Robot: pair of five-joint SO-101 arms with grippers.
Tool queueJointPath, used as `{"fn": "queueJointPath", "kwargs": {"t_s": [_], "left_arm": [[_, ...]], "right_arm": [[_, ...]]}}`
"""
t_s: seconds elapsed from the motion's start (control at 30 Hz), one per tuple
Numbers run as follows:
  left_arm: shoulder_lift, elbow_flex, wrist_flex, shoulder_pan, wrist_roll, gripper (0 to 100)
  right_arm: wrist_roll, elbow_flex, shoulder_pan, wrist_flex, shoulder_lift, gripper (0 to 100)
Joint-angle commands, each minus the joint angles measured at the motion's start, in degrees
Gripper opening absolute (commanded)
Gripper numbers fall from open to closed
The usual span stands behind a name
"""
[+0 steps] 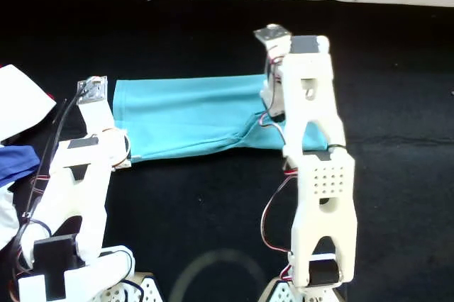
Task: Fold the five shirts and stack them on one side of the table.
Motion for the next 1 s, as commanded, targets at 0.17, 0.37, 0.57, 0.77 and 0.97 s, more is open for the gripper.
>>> {"fn": "queueJointPath", "kwargs": {"t_s": [0.17, 0.37, 0.57, 0.77, 0.97], "left_arm": [[-1.8, -0.2, -0.6, -0.3, 0.4, 1], [-1.8, -0.2, -0.6, -0.3, 0.4, 1], [-1.8, -0.2, -0.6, -0.3, 0.4, 1], [-2.4, -0.4, -0.3, -0.3, 0.4, 1], [-7.2, -7.8, 14.7, -0.3, 0.4, 1]], "right_arm": [[-4.9, 0.6, -5.5, -5.9, -0.2, 0.7], [-6.2, 0.0, -6.5, -9.5, 5.1, 0.7], [-6.2, -2.3, -6.3, -9.5, 7.6, 0.7], [-6.2, -20.4, -5.4, 1.1, 4.8, 0.7], [-6.2, -22.6, 1.2, 1.0, -2.4, 0.7]]}}
